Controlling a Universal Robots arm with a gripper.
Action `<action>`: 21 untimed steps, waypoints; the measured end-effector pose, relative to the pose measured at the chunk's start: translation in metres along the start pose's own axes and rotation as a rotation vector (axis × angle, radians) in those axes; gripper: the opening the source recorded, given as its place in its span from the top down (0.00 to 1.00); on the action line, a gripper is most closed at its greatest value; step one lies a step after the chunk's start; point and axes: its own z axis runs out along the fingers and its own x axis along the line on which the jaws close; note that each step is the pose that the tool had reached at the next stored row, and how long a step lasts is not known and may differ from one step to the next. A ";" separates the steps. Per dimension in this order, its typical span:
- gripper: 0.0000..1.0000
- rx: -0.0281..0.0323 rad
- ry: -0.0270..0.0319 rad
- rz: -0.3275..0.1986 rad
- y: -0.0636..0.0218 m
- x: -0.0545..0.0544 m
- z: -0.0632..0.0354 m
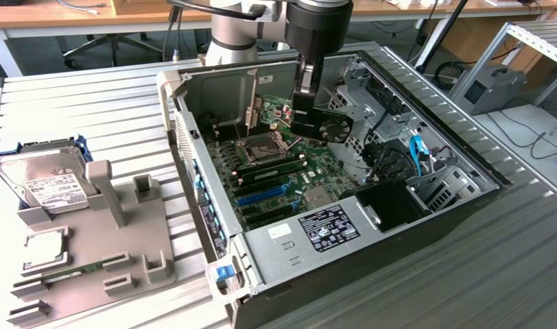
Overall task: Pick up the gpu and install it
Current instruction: 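Insert the gpu into the slot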
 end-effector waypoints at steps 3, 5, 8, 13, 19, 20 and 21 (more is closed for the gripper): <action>0.71 -0.0002 -0.0006 -0.007 0.0000 0.000 0.0000; 0.71 -0.0004 -0.0011 -0.014 0.0000 0.000 0.0000; 0.71 -0.0008 -0.0022 -0.026 0.0000 0.000 0.0000; 0.71 -0.0012 -0.0034 -0.040 0.0000 0.000 0.0000; 0.71 -0.0018 -0.0048 -0.057 0.0000 0.000 0.0000; 0.71 -0.0018 -0.0049 -0.059 0.0000 0.000 0.0000; 0.71 -0.0020 -0.0054 -0.064 0.0000 0.000 0.0000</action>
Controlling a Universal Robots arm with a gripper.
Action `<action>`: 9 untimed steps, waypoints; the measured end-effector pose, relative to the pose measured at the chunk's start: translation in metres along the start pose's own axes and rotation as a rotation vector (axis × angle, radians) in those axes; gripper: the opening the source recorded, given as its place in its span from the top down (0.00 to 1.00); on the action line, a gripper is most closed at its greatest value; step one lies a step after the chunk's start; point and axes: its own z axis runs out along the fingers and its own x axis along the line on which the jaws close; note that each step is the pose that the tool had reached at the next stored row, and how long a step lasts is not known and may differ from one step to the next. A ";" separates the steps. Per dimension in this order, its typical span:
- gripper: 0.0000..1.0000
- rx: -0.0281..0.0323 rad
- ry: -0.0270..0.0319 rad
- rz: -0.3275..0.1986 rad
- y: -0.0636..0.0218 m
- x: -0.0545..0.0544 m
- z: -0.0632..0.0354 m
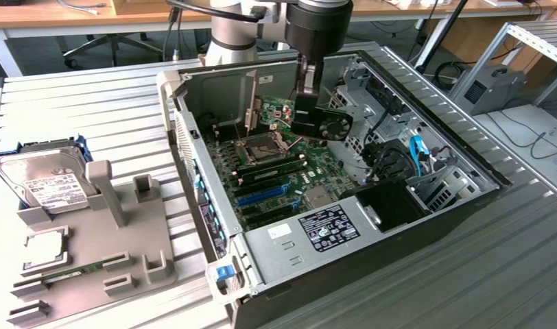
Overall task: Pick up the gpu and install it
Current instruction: 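Insert the gpu into the slot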
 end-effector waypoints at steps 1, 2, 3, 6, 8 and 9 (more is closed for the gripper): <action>0.71 -0.0001 -0.0002 -0.003 0.0000 0.000 0.0000; 0.71 -0.0002 -0.0005 -0.006 0.0000 0.000 0.0000; 0.71 -0.0003 -0.0007 -0.009 0.0000 0.000 0.0000; 0.71 -0.0006 -0.0014 -0.018 0.0000 0.000 0.0000; 0.71 -0.0007 -0.0019 -0.023 0.0000 0.000 0.0000; 0.71 -0.0008 -0.0021 -0.025 0.0000 0.000 0.0000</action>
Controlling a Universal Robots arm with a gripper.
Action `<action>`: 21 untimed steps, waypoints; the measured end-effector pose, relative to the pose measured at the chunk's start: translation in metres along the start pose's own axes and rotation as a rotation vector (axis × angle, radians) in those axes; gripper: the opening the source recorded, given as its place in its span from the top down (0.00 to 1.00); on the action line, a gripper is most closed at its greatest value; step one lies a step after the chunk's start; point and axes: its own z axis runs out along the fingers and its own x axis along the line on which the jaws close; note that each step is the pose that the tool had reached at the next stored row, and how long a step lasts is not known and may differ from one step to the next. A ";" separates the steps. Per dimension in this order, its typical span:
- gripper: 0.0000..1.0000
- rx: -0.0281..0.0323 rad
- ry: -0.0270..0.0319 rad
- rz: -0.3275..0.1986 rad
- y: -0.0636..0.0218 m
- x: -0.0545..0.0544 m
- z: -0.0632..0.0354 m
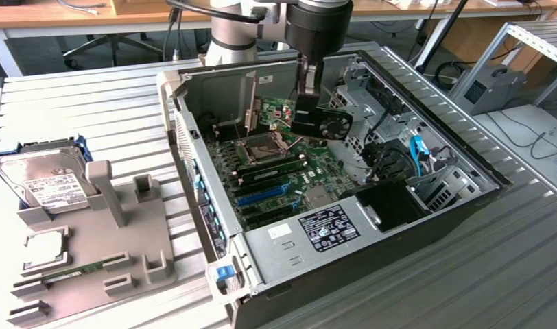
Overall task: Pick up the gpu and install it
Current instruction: 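Insert the gpu into the slot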
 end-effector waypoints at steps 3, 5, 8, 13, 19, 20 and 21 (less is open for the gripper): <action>0.71 -0.0003 -0.0008 -0.009 0.0000 0.000 0.0000; 0.71 -0.0004 -0.0013 -0.014 0.0000 0.000 0.0000; 0.71 -0.0007 -0.0019 -0.022 0.0000 0.000 0.0000; 0.71 -0.0011 -0.0030 -0.036 0.0000 0.000 0.0000; 0.71 -0.0017 -0.0045 -0.053 0.0000 0.000 0.0001; 0.71 -0.0018 -0.0048 -0.056 0.0000 0.000 0.0000; 0.71 -0.0019 -0.0051 -0.059 0.0000 0.000 0.0001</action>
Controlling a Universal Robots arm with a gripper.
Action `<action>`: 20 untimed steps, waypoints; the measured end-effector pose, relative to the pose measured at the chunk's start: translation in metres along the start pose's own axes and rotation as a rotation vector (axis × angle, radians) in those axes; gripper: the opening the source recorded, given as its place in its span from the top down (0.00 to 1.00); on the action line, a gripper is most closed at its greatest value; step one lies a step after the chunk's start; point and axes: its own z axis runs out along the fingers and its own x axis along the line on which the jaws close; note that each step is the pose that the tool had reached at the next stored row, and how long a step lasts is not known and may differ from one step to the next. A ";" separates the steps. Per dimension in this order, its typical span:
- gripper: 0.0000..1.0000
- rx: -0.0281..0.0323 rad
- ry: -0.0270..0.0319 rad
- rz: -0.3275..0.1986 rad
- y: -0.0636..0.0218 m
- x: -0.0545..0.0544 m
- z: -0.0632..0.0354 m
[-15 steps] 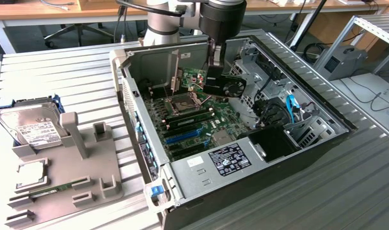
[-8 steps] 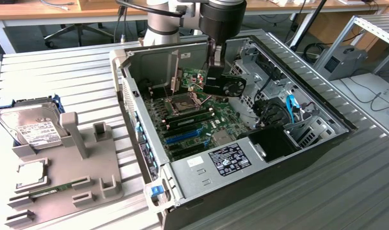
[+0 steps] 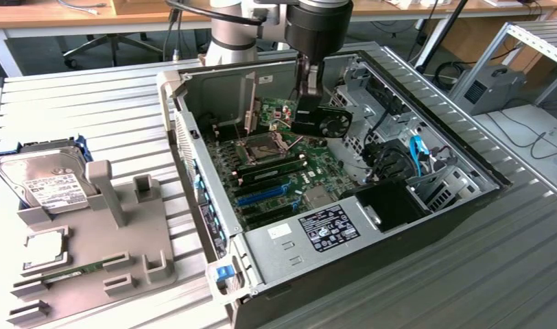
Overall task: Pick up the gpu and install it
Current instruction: 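Insert the gpu into the slot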
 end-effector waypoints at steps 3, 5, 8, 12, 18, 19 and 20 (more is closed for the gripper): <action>0.71 -0.0002 -0.0007 -0.008 0.0000 0.000 0.0000; 0.71 -0.0004 -0.0011 -0.014 0.0000 0.000 0.0000; 0.71 -0.0007 -0.0019 -0.022 0.0000 0.000 0.0000; 0.71 -0.0013 -0.0034 -0.041 0.0000 0.000 0.0000; 0.71 -0.0019 -0.0050 -0.060 0.0000 0.000 0.0000; 0.71 -0.0020 -0.0052 -0.062 0.0000 0.000 0.0000; 0.71 -0.0021 -0.0055 -0.065 0.0000 0.000 0.0000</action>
